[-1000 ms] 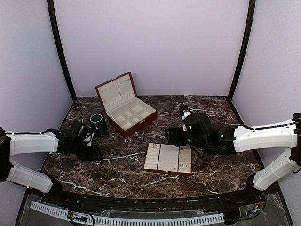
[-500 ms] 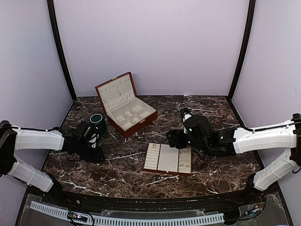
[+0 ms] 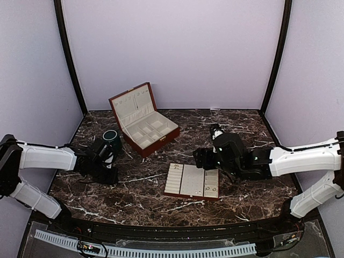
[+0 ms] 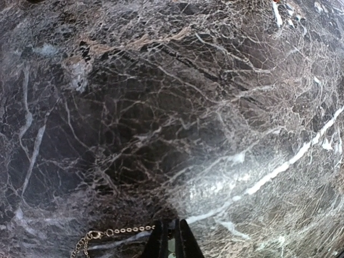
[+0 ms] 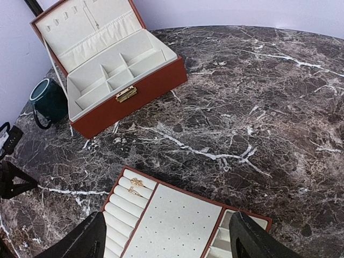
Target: Organize the mixed jewelry
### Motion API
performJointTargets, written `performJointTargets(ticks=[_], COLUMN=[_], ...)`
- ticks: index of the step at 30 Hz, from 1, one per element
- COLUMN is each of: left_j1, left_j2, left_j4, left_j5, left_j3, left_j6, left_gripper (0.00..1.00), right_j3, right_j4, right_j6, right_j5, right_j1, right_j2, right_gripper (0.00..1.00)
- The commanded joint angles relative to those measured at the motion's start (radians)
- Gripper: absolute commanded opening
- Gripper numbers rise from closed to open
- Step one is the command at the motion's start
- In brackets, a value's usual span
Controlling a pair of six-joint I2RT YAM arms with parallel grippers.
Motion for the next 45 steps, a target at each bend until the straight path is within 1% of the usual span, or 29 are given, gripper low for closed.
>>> performJointTargets(ticks=[1,6,16,23,31,37,41,45], left_j1=[-0.005,-0.005,-0.006,-0.006,-0.005,-0.006,-0.005,-0.006], left_j2=[0.013,-0.011,-0.111,-0.138,-0.176,-0.211,-0.206,-0.157], left_j4=[-0.022,0.007,0.104,0.172,0.244,0.250,0.194,0.118], left_j5=[0.033,0.076,0.154,0.205,0.276,0.281,0.233,0.188], left_j3=[-0.029,-0.027,-0.058,-0.076,-0.068,-0.062,-0.042,-0.025], left_j6=[-0.024,-0.031,-0.035,-0.058,-0.075,-0.079,-0.060,-0.002], left_gripper=[0.06,0.00,0.00,0.00,0.00,0.00,0.00,0.07], right_j3=[-0.013,-0.019,-0.036,-0.037,-0.054,-0.071,-0.088,-0.113], right_j4=[0.013,0.004,-0.013,-0.027,-0.031,-0.031,-0.031,-0.022], right_j6=[0.011,0.011,0.021,0.021,0.023,-0.009,-0.011,-0.005], right_j5=[0.038,0.049,0.078,0.094,0.088,0.036,0.010,-0.008], right_j1=[-0.010,-0.020,-0.033,-0.038,-0.060,-0.109,-0.155,-0.170], right_j2=[-0.028,-0.043,-0.075,-0.084,-0.116,-0.160,-0.186,-0.201], right_gripper=[0.80,0.80,0.81,0.81,0.86,0.93,0.94,0.94])
